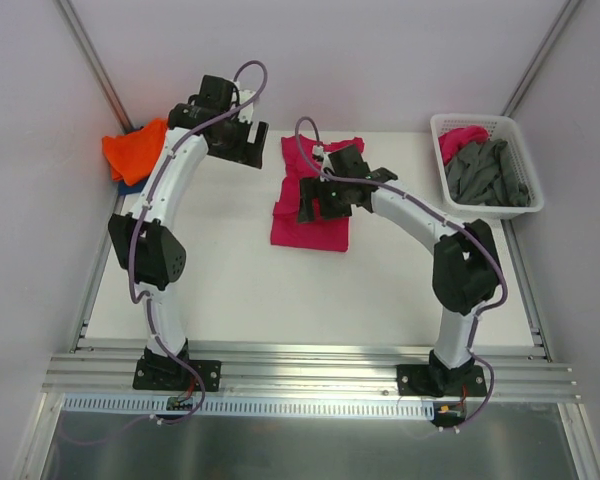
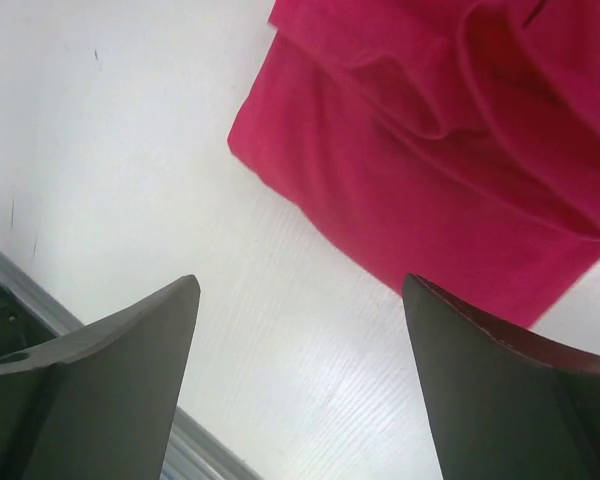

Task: Fold and stack the t-shirts
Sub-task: Fold the tshirt

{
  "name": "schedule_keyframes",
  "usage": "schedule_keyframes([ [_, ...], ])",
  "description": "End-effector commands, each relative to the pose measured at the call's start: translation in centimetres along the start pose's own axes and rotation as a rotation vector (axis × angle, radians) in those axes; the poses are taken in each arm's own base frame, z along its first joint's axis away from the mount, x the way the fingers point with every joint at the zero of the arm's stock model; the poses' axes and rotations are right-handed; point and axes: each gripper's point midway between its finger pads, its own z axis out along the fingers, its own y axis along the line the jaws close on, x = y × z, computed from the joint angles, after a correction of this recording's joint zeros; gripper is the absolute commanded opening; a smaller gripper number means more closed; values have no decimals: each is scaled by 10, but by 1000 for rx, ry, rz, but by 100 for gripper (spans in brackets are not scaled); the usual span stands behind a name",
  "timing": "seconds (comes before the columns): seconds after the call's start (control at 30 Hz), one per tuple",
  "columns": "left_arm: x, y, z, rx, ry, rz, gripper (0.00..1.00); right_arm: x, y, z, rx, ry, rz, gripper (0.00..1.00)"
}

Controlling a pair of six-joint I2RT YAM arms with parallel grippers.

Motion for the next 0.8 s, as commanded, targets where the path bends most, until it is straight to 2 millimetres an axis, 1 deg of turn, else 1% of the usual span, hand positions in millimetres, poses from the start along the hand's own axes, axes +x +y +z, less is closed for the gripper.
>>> schedule_keyframes([
  [0.0,0,13,-19,-52,-19,-18,86,10,6,16,-19,54,60,87],
  [0.07,2,18,-21,-56,-16,-30,86,11,4,25,-10,67,63,87],
  [0.1,2,19,-26,-56,-24,-35,86,10,1,30,-6,71,53,87],
  [0.13,3,20,-27,-55,-24,-39,86,7,-5,38,2,76,57,87],
  [0.2,3,22,-32,-56,-31,-46,86,6,-13,48,15,82,57,87],
  [0.23,2,23,-34,-57,-36,-48,86,2,-20,55,23,83,63,87],
  [0.3,2,27,-38,-59,-43,-55,86,-2,-28,62,43,80,62,87],
  [0.33,2,28,-38,-63,-42,-59,86,-7,-35,70,53,78,56,87],
  [0.43,4,33,-40,-77,-42,-67,86,-18,-47,78,77,60,44,87],
  [0.47,6,33,-40,-78,-36,-68,86,-28,-50,82,92,40,39,87],
  [0.53,9,34,-41,-81,-32,-71,86,-40,-55,84,103,14,27,87],
  [0.57,13,34,-39,-80,-20,-75,86,-44,-58,88,111,9,28,87],
  [0.6,14,34,-39,-79,-17,-77,86,-59,-56,84,107,-26,22,87],
  [0.67,19,34,-36,-72,-2,-81,86,-73,-56,82,112,-63,15,87],
  [0.7,21,33,-35,-71,2,-85,86,-83,-55,79,110,-89,11,87],
  [0.77,23,32,-33,-62,11,-88,85,-95,-55,77,110,-124,7,87],
])
